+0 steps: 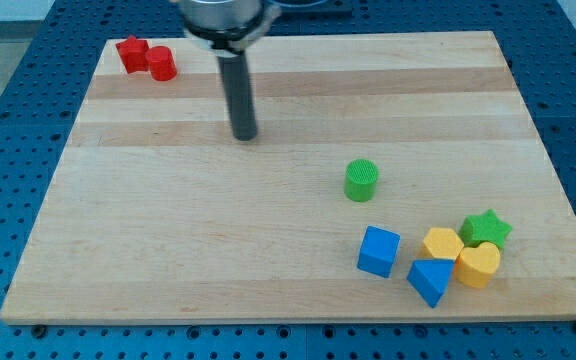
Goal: Move your arm towards bottom right
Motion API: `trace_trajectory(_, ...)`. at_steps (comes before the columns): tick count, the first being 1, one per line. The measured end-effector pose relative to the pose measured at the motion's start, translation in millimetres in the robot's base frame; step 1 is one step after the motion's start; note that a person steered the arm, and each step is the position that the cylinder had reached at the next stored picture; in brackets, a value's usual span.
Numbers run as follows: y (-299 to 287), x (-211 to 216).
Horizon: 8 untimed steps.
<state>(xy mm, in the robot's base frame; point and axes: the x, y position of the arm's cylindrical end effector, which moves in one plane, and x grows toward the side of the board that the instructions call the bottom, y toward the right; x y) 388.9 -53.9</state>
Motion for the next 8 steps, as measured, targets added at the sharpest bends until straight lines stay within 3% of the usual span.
trace_trajectory(3,185,18)
trace_trajectory(4,188,24)
trace_trajectory(6,251,103)
trace_trajectory(8,284,127)
